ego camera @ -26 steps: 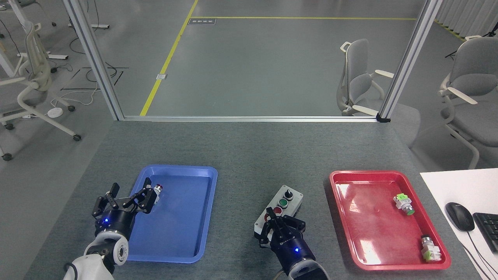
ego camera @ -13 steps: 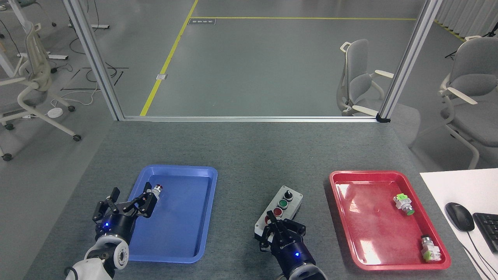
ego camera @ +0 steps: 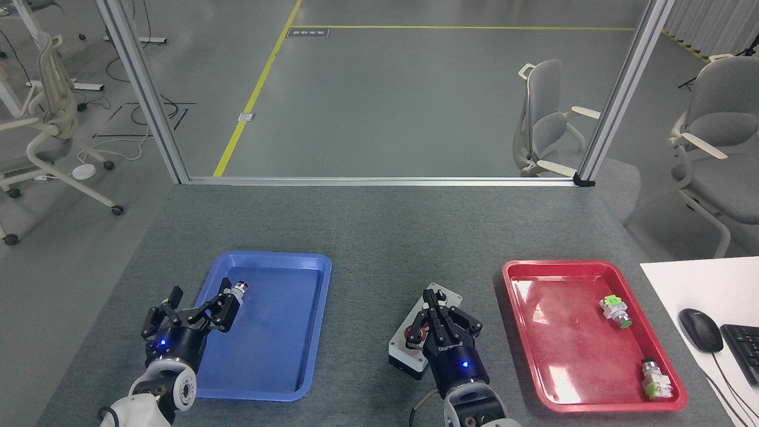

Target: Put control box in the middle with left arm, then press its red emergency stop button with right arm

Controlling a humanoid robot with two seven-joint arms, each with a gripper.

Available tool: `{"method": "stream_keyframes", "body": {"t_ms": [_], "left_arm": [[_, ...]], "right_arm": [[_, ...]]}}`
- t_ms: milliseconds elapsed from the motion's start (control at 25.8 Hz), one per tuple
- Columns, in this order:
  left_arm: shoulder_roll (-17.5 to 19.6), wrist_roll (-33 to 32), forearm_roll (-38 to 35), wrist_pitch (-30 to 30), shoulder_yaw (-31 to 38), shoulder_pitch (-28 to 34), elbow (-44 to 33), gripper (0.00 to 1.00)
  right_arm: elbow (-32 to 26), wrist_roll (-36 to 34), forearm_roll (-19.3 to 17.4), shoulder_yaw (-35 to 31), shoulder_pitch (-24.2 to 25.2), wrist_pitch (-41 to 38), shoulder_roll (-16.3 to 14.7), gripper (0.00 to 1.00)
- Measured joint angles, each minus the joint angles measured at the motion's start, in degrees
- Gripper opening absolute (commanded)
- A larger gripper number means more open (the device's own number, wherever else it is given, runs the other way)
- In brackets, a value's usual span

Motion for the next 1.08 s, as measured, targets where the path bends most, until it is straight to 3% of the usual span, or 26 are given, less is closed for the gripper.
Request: {"method": "stream_keyframes", "body": {"t_ms": [39,387,619,1084], "left_arm": [[0.0,0.0,0.0,0.0,0.0,0.0,0.0,0.99],[0.0,0.0,0.0,0.0,0.0,0.0,0.0,0.99],[0.0,0.0,0.0,0.0,0.0,0.0,0.0,0.99],[0.0,0.0,0.0,0.0,0.0,0.0,0.0,0.99]], "right_arm": [[-0.8,0.0,-0.3,-1.0,0.1,0.0,0.1,0.98],[-4.1,0.7,-1.0,-9.4,0.0,-1.3,-1.5,0.99],[-6.2,5.2,-1.0,-15.7,0.6,-5.3,-3.3,0.99],[-7.5,6.9,-0.9,-17.6,2.4,-6.4,-6.6,0.99]]}}
